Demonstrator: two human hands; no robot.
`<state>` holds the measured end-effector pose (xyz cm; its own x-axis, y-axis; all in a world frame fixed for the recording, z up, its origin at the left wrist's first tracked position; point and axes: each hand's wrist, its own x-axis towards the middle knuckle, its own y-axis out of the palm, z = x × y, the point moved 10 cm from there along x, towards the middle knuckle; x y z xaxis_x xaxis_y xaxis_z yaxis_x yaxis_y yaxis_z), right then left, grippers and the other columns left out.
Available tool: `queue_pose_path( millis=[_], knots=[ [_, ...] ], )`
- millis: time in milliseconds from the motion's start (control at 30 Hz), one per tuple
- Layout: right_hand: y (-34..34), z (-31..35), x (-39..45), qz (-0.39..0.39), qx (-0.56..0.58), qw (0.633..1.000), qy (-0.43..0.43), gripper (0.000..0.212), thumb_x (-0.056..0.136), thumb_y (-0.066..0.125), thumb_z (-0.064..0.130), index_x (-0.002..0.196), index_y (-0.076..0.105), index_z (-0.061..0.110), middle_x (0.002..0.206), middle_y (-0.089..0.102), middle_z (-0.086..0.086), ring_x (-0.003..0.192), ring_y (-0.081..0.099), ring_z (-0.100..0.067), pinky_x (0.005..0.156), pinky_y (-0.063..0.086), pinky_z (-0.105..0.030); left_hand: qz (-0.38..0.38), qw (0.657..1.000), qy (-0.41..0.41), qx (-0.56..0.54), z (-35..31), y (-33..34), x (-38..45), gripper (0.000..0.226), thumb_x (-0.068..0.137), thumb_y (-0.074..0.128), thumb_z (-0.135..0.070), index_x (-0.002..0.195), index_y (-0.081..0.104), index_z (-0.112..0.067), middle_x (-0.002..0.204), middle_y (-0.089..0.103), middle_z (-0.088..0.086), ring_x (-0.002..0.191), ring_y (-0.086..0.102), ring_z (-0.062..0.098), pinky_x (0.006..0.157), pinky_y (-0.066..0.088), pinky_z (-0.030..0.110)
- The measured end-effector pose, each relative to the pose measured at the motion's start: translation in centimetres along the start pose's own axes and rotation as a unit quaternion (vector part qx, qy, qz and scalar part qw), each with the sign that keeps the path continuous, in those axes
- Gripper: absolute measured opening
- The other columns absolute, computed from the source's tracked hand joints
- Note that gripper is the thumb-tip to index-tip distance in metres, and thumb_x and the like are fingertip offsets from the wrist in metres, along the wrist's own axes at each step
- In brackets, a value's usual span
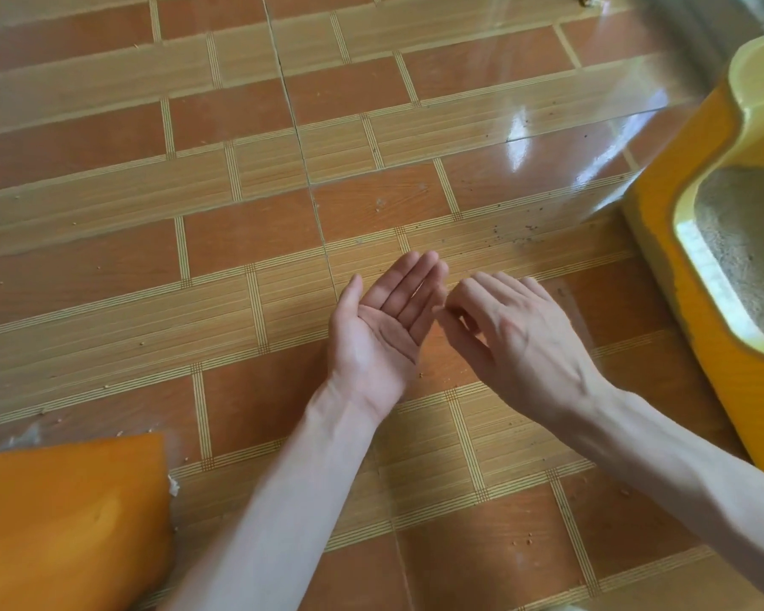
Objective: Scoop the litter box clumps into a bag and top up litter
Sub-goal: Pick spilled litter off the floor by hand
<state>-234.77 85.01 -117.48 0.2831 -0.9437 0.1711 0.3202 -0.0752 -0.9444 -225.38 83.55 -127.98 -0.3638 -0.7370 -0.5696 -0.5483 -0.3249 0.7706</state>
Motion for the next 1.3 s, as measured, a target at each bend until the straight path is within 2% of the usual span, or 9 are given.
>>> queue_pose_path(
  millis=[133,367,533,767,867,967,1000,1200,1300],
  knots=[
    [0.7,-5.9,-2.5,0.015,-0.023,0.995,0.100,0.020,0.105,0.050,0.029,0.090,0.052,0.016,0.082,0.058,0.003,0.073,0.055,-0.020,0.069,0.042,-0.037,-0.007,1.000,0.016,0.010,-0.2,0.4,0.3,0.060,0.111,0.026,-0.042,0.132,0.061,0.003,0.135,0.066,0.022,0.127,0.064,0.034,0.109,0.051,0.043],
    [2.2,-12.4,-6.4,0.059,-0.080,0.973,0.208,0.025,0.105,0.044,0.034,0.091,0.046,0.014,0.080,0.057,-0.004,0.068,0.060,-0.028,0.067,0.051,-0.043,-0.021,0.999,0.008,0.048,-0.7,1.2,0.4,0.061,0.111,0.026,-0.042,0.134,0.060,0.003,0.135,0.066,0.022,0.127,0.064,0.034,0.110,0.047,0.042],
    [2.5,-12.3,-4.6,0.061,-0.122,0.972,0.191,0.033,0.105,0.042,0.044,0.092,0.047,0.014,0.084,0.062,-0.005,0.072,0.064,-0.029,0.071,0.051,-0.042,-0.023,0.999,0.031,0.027,-1.5,1.6,1.1,0.061,0.111,0.027,-0.042,0.134,0.059,0.004,0.133,0.068,0.022,0.125,0.066,0.034,0.109,0.048,0.042],
    [4.1,-9.7,-1.0,0.093,-0.216,0.967,0.095,0.049,0.102,0.039,0.060,0.095,0.056,0.014,0.084,0.064,-0.008,0.074,0.062,-0.031,0.071,0.042,-0.041,-0.027,0.998,0.027,0.047,-1.5,1.2,0.9,0.060,0.111,0.027,-0.041,0.133,0.060,0.004,0.131,0.069,0.021,0.124,0.067,0.033,0.108,0.049,0.041],
    [4.7,-8.8,-0.8,0.093,-0.235,0.965,0.063,0.040,0.104,0.044,0.051,0.096,0.057,0.014,0.081,0.062,-0.009,0.070,0.059,-0.032,0.069,0.041,-0.041,-0.034,0.998,0.031,0.035,-1.6,1.0,0.7,0.060,0.111,0.027,-0.041,0.134,0.059,0.005,0.131,0.069,0.022,0.124,0.067,0.034,0.111,0.047,0.042],
    [5.1,-8.0,-1.1,0.080,-0.247,0.966,0.002,0.007,0.093,0.059,0.015,0.097,0.059,0.010,0.076,0.060,-0.012,0.064,0.055,-0.030,0.064,0.042,-0.040,-0.036,0.998,0.033,0.036,-1.5,1.1,0.8,0.059,0.111,0.028,-0.040,0.134,0.059,0.005,0.131,0.069,0.022,0.124,0.067,0.034,0.113,0.046,0.043],
    [5.2,-8.0,-1.2,0.087,-0.251,0.964,-0.002,0.012,0.086,0.056,0.006,0.098,0.059,0.009,0.074,0.059,-0.013,0.063,0.054,-0.030,0.063,0.043,-0.040,-0.035,0.998,0.032,0.037,-1.4,1.2,0.8,0.059,0.111,0.029,-0.040,0.134,0.059,0.005,0.131,0.069,0.022,0.124,0.067,0.034,0.113,0.046,0.043],
    [5.2,-7.7,-1.2,0.107,-0.266,0.958,0.006,0.012,0.084,0.047,0.004,0.085,0.058,0.008,0.064,0.059,-0.009,0.058,0.056,-0.028,0.062,0.044,-0.038,-0.029,0.999,0.019,0.033,-0.3,2.0,0.7,0.059,0.111,0.029,-0.041,0.134,0.059,0.004,0.131,0.069,0.021,0.124,0.067,0.033,0.111,0.047,0.042],
    [5.1,-8.5,-1.4,0.114,-0.258,0.959,0.041,0.009,0.087,0.054,0.005,0.081,0.054,0.011,0.061,0.057,-0.006,0.055,0.055,-0.027,0.062,0.042,-0.038,-0.031,0.999,0.012,0.033,0.5,2.2,0.7,0.059,0.112,0.027,-0.040,0.135,0.058,0.004,0.131,0.069,0.021,0.124,0.067,0.033,0.109,0.048,0.041]
  ],
)
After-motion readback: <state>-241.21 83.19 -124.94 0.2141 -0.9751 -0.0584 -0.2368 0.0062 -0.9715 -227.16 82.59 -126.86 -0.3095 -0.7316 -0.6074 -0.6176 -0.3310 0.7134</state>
